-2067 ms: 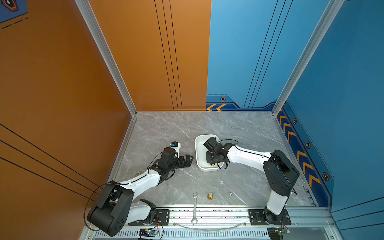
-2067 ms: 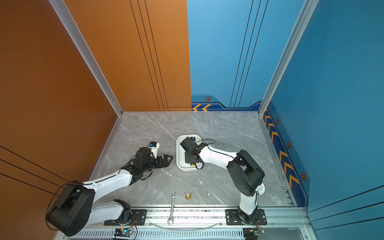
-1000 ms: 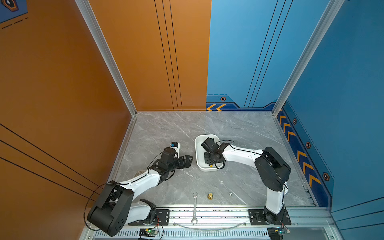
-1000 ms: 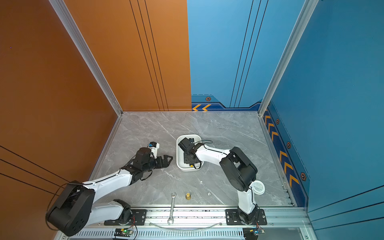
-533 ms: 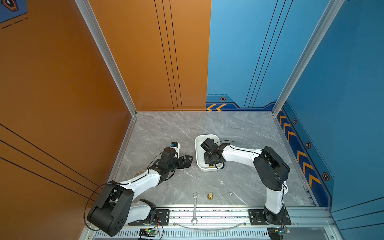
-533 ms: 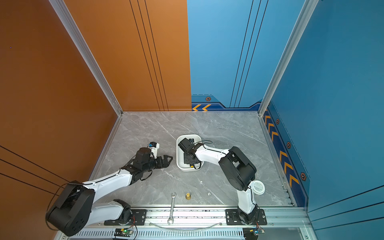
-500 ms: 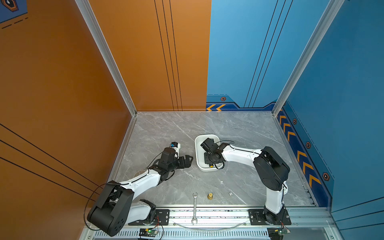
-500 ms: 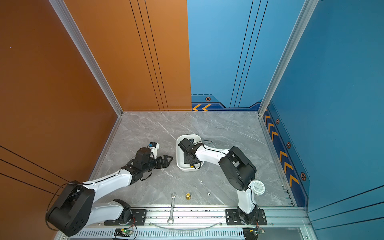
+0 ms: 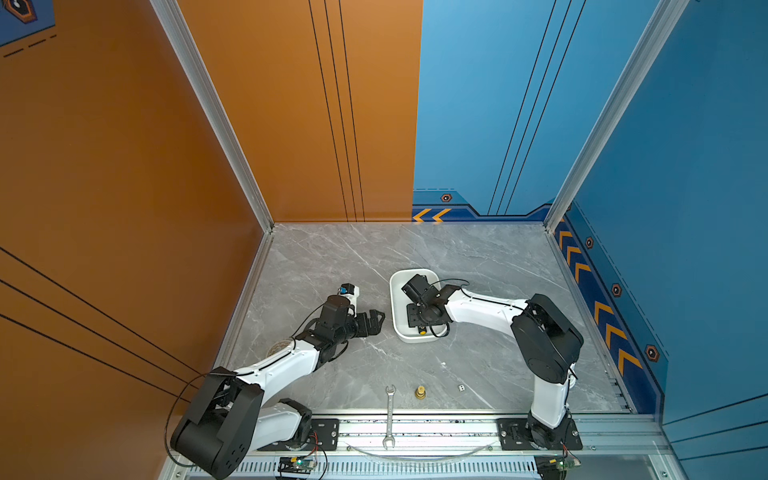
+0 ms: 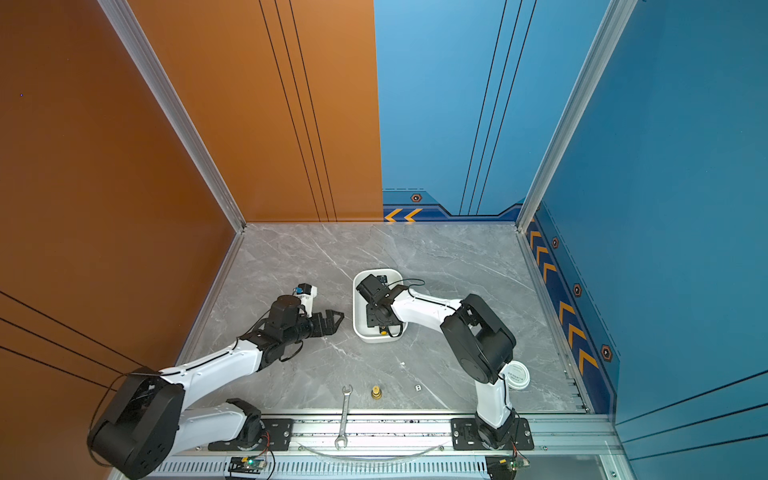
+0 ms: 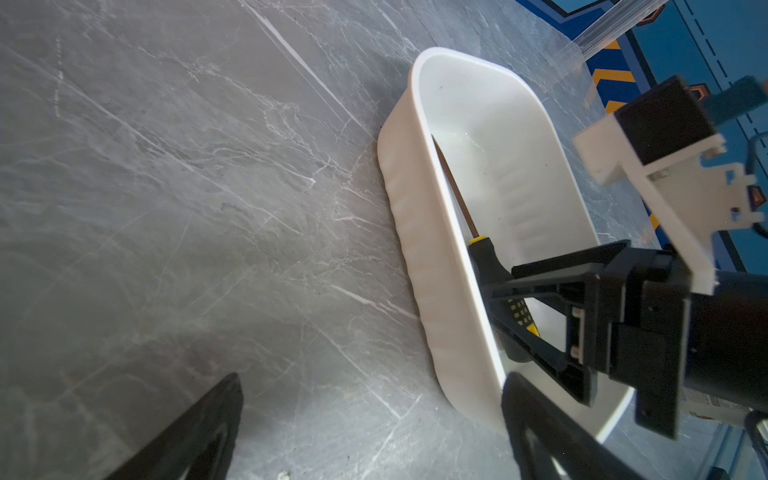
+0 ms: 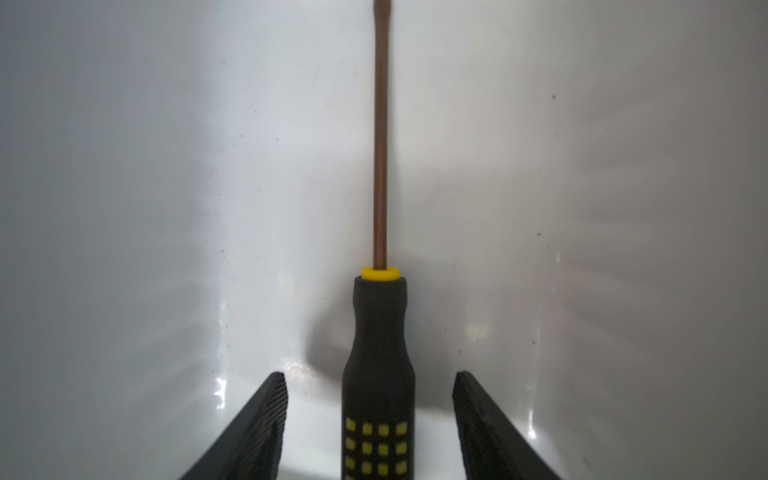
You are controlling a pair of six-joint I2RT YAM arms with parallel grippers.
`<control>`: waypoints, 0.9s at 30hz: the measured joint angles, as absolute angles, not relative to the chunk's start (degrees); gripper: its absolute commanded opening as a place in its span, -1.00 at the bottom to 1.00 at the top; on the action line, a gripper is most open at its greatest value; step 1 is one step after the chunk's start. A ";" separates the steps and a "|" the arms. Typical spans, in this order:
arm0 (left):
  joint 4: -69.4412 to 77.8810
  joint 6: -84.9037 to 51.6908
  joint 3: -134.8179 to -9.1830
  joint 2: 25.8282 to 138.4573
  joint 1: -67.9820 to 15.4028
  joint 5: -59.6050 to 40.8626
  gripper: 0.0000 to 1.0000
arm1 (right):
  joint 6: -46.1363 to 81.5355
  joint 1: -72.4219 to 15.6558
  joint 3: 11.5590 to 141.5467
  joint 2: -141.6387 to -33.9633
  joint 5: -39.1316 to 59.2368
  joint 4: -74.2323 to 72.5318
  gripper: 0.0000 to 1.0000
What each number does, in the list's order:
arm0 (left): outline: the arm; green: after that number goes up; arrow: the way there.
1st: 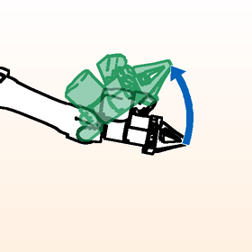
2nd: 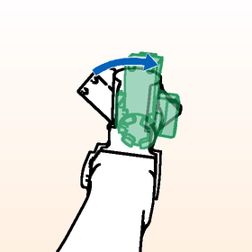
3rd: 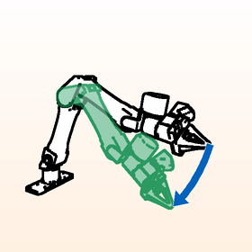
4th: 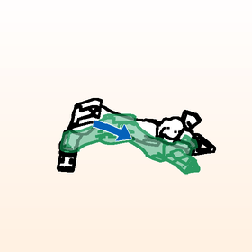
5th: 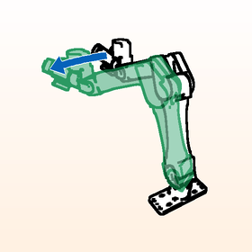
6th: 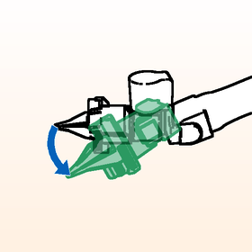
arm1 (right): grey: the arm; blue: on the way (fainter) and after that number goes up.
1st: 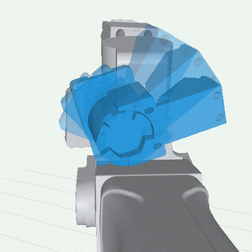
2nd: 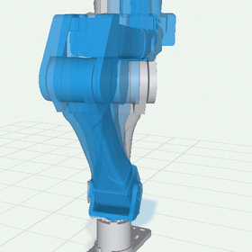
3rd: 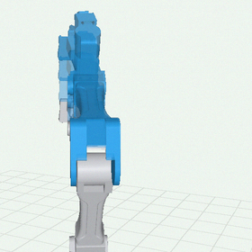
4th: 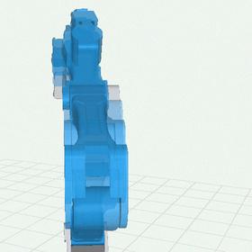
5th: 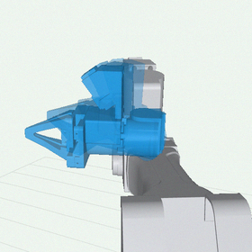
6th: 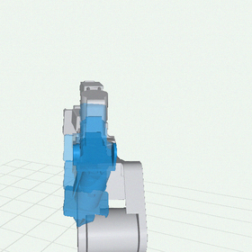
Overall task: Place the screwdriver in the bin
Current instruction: 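Open the right gripper and raise it away from the bin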
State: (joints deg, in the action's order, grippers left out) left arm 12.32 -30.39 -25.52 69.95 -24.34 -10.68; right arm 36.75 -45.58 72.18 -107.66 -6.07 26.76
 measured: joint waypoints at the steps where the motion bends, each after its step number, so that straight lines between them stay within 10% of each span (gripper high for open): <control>1: 12.01 -30.20 -25.52 69.60 -24.34 -10.52 0.96 | 36.38 -45.67 72.18 -106.39 -6.09 27.09 0.30; 15: 10.63 -29.80 -25.52 68.62 -24.34 -9.17 0.96 | 29.08 -45.45 70.76 -84.33 -13.91 32.60 0.36; 27: 10.61 -28.62 -25.52 68.62 -24.34 -8.97 0.96 | 18.79 -26.89 47.27 -69.32 -16.75 21.23 0.39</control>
State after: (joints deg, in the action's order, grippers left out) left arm 10.61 -28.62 -25.52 68.62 -24.34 -8.97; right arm 18.79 -26.89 47.27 -69.32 -16.75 21.23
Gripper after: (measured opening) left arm 0.978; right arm 0.688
